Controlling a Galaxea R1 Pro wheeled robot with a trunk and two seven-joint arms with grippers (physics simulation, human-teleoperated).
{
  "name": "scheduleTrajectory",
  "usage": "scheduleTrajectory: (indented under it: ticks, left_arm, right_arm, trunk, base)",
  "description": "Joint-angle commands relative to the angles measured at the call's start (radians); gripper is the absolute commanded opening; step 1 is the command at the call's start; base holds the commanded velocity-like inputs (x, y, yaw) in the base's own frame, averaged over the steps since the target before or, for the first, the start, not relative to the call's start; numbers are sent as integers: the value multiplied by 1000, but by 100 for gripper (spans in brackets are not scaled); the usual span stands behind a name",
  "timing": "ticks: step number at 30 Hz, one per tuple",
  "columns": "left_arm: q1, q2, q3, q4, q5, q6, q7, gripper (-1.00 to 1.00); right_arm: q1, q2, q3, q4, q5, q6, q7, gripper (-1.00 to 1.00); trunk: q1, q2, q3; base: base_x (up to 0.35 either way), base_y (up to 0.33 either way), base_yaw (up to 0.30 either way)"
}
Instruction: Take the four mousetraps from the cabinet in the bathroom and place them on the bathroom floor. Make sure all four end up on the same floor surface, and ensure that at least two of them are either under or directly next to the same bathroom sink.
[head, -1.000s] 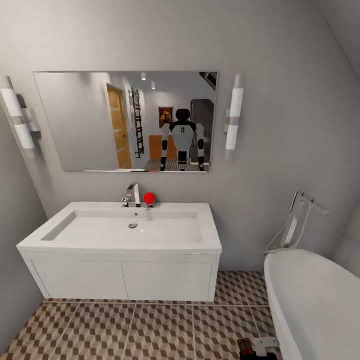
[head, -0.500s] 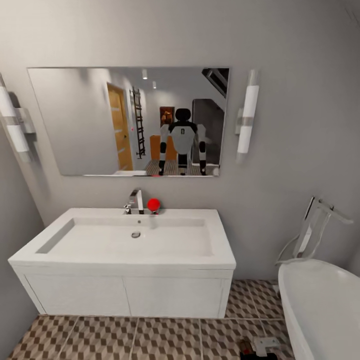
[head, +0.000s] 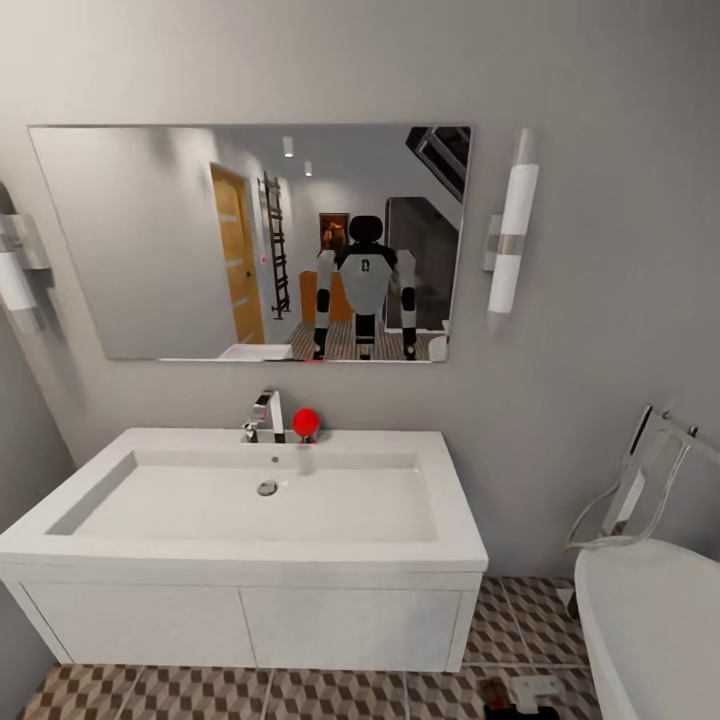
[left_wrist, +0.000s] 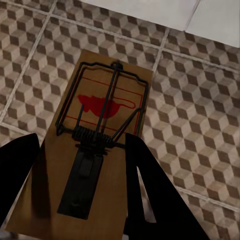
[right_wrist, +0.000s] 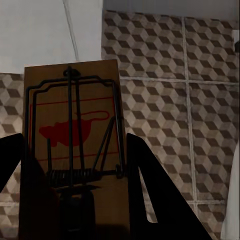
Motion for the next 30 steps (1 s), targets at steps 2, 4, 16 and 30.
scheduleTrajectory:
  ticks: [2,4,16,30]
  left_arm:
    - [-2,3,-9,3,4,-8,1,-100]
    - [-2,7,-9,3,5,-12,1,-100]
    - [-2,45,-9,-94,3,-2,1,-100]
    - [-2,64,-8,-114,2,0,2,-100]
  right_arm:
    - [-2,-3,3,5,-2,-5,-1,-100]
    - [-2,-5,3,6,-2,-3,-1,-100]
    - [50,-11,6,7,33,11,10,-100]
    - [65,-6,6,6,36,8,3,-100]
  trunk:
    - [0,-1,-2]
    - [0,-1,-2]
    - [0,-1,-2]
    - [0,-1,-2]
  base:
    - [16,0,0]
    - [7,0,0]
    - [1,0,0]
    - [0,0,0]
